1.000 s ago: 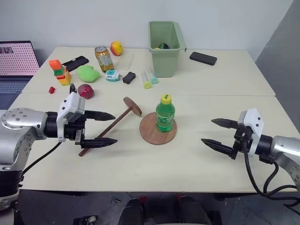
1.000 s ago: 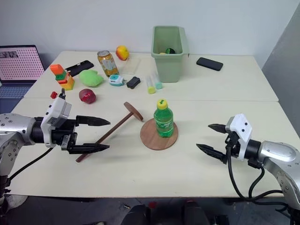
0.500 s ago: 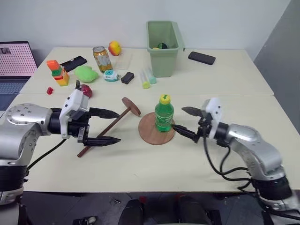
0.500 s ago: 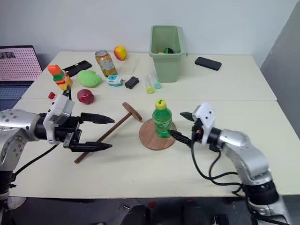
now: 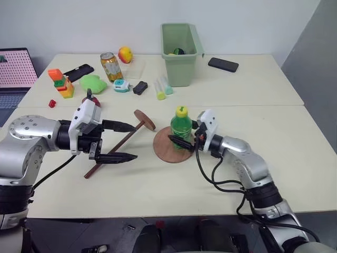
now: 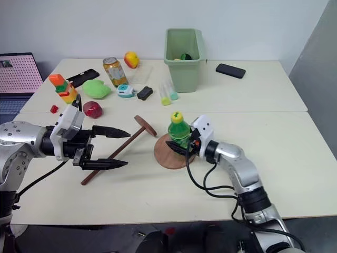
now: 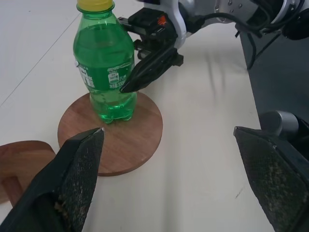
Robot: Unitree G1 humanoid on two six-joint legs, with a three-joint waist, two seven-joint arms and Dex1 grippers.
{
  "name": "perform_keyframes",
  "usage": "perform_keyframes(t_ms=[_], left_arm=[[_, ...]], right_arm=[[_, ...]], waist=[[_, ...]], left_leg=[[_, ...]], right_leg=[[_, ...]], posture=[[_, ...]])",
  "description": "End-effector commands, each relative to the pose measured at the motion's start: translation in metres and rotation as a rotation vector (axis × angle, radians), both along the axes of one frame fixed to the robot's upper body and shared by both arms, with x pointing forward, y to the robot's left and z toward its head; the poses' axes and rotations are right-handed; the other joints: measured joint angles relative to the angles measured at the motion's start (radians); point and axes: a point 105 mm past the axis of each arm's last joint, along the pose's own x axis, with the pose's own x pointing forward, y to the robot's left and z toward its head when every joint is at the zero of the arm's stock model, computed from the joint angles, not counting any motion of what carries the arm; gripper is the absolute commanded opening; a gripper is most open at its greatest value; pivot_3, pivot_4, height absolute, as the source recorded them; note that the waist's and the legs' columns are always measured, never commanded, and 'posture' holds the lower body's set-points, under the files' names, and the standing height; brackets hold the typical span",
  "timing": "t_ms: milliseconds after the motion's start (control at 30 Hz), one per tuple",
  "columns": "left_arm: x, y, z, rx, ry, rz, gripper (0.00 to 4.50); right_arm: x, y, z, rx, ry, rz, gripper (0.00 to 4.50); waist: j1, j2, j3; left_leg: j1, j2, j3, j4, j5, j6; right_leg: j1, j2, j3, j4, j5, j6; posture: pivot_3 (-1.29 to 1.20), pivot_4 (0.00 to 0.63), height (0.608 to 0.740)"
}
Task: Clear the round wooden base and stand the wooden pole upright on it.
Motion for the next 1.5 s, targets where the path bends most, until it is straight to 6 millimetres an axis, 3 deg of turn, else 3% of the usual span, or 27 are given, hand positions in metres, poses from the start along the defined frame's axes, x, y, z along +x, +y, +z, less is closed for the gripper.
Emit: perform_keyframes(t_ms=[33, 167, 267, 367, 567, 667, 833, 967, 1167, 1400, 1500], left_arm=[[-0.003, 0.000, 0.011, 0.011, -0.050, -0.003, 4.50], [-0.004, 0.000, 0.011, 0.010, -0.057, 0.007, 4.50], [-0.003, -0.001, 0.011, 0.005, -0.065, 0.013, 4.50], [0.000, -0.005, 0.012, -0.022, -0.076, 0.018, 4.50], [0.006, -0.015, 0.011, -0.056, -0.086, 0.005, 4.50], [0.009, -0.018, 0.013, -0.063, -0.094, 0.000, 4.50], [0.015, -0.019, 0.016, -0.083, -0.123, 0.023, 4.50], [0.014, -0.021, 0.014, -0.092, -0.125, 0.032, 4.50], [0.020, -0.018, 0.016, -0.108, -0.152, 0.088, 4.50], [0.029, -0.008, 0.016, -0.081, -0.187, 0.162, 4.50], [0.031, 0.001, 0.013, -0.032, -0.181, 0.190, 4.50]], right_arm=[[0.002, 0.001, 0.013, 0.032, -0.060, 0.009, 3.50], [0.001, -0.013, 0.030, 0.062, -0.115, -0.030, 3.39], [0.008, -0.037, 0.054, 0.091, -0.173, -0.142, 3.39], [0.033, -0.085, 0.068, 0.072, -0.212, -0.352, 3.39], [0.085, -0.168, 0.052, -0.038, -0.210, -0.733, 3.39], [0.101, -0.192, 0.040, -0.029, -0.165, -0.856, 3.39], [0.110, -0.201, 0.027, 0.014, -0.124, -0.907, 3.39], [0.109, -0.204, 0.015, 0.081, -0.079, -0.920, 4.44], [0.100, -0.201, 0.024, 0.077, -0.151, -0.879, 4.49], [0.067, -0.188, 0.020, -0.025, -0.123, -0.736, 4.49], [0.036, -0.190, 0.019, -0.071, -0.069, -0.650, 4.49]], waist=[[0.000, 0.000, 0.000], [0.000, 0.000, 0.000], [0.001, 0.001, 0.001], [0.003, 0.002, 0.001], [0.000, 0.002, 0.002], [-0.015, 0.003, 0.002], [-0.030, 0.003, 0.002], [-0.033, 0.003, 0.002], [-0.033, 0.003, 0.002], [-0.030, 0.004, 0.002], [-0.021, 0.004, 0.002]], left_leg=[[0.000, 0.000, 0.000, 0.000, 0.000, 0.000], [0.000, 0.000, 0.000, 0.000, 0.000, 0.000], [-0.001, 0.000, 0.000, 0.000, 0.000, 0.000], [-0.003, -0.001, 0.000, 0.001, 0.000, 0.000], [-0.003, -0.002, 0.001, 0.000, 0.000, 0.000], [-0.004, -0.002, 0.001, 0.000, 0.001, -0.001], [-0.005, -0.002, 0.003, 0.000, 0.002, -0.003], [-0.005, -0.002, 0.002, 0.001, 0.002, -0.003], [-0.005, -0.002, 0.002, 0.001, 0.003, -0.004], [-0.006, -0.002, 0.001, 0.001, 0.003, -0.004], [-0.006, -0.002, 0.001, 0.001, 0.002, -0.003]], right_leg=[[0.000, 0.000, 0.000, 0.000, 0.000, 0.000], [0.000, 0.000, 0.000, 0.000, 0.000, 0.000], [0.000, -0.001, 0.000, 0.000, 0.000, 0.000], [-0.002, -0.002, 0.000, 0.000, 0.000, 0.000], [-0.002, -0.002, 0.000, 0.000, 0.000, 0.000], [-0.004, -0.002, 0.001, 0.000, 0.000, 0.000], [-0.005, -0.002, 0.002, 0.001, 0.000, 0.000], [-0.003, -0.003, 0.001, 0.001, 0.000, 0.000], [-0.004, -0.003, 0.001, 0.001, 0.000, 0.000], [-0.004, -0.003, 0.001, 0.001, 0.000, 0.000], [-0.004, -0.003, 0.000, 0.001, 0.000, 0.000]], posture=[[0.00, 0.150, 0.740], [0.00, 0.150, 0.740], [0.00, 0.150, 0.740], [0.00, 0.150, 0.740], [0.00, 0.150, 0.740], [0.00, 0.150, 0.740], [0.00, 0.150, 0.740], [0.00, 0.150, 0.740], [0.00, 0.150, 0.740], [0.00, 0.150, 0.740], [0.00, 0.150, 0.740]])
